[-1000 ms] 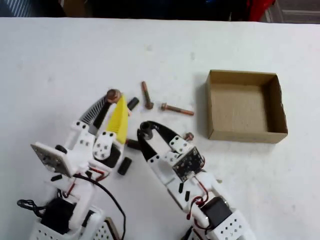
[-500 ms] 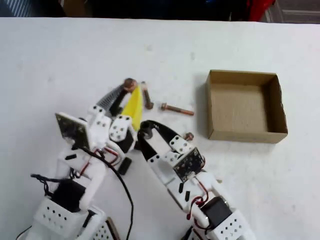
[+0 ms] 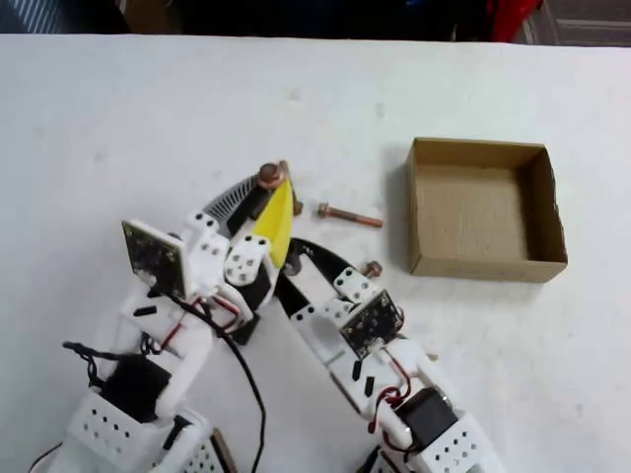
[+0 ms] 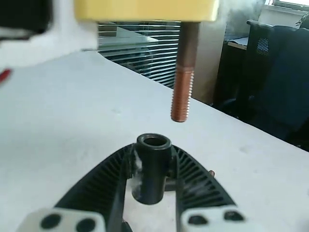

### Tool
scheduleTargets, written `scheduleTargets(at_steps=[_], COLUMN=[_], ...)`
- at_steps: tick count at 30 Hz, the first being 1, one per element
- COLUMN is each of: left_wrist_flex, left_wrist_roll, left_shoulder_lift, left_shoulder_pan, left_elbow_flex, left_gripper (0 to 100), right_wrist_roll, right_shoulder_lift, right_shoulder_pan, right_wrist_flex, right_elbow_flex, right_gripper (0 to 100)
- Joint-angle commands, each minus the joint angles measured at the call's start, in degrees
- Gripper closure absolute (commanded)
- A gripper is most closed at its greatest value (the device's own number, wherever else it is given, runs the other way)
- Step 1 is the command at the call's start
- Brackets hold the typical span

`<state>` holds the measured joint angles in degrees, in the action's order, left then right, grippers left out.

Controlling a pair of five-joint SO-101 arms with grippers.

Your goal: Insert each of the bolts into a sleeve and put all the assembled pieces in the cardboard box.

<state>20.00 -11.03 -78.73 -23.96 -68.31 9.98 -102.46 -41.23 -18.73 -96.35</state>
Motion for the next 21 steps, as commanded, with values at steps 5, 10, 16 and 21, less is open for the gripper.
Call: scheduleTargets(at_steps=[5, 10, 16, 21], left_wrist_flex=[3.3, 7.9, 8.3, 8.3], left_wrist_roll=[-0.6, -0.6, -0.7, -0.8], left_shoulder_lift=[-6.1, -7.5, -7.5, -7.5], left_shoulder_pan=[-0.7, -0.5, -0.7, -0.8], left_elbow_flex=[3.2, 3.3, 3.3, 3.3], left_gripper=[98, 98, 98, 98], right_wrist_roll=[-0.4, -0.4, -0.4, -0.4], right_shoulder_lift=[-0.7, -0.7, -0.7, -0.7], right_shoulder_pan=[-0.3, -0.3, -0.3, -0.3], right_wrist_flex=[0.0, 0.0, 0.0, 0.0], right_elbow_flex=[-0.5, -0.5, -0.5, -0.5], right_gripper=[98.1, 98.1, 98.1, 98.1])
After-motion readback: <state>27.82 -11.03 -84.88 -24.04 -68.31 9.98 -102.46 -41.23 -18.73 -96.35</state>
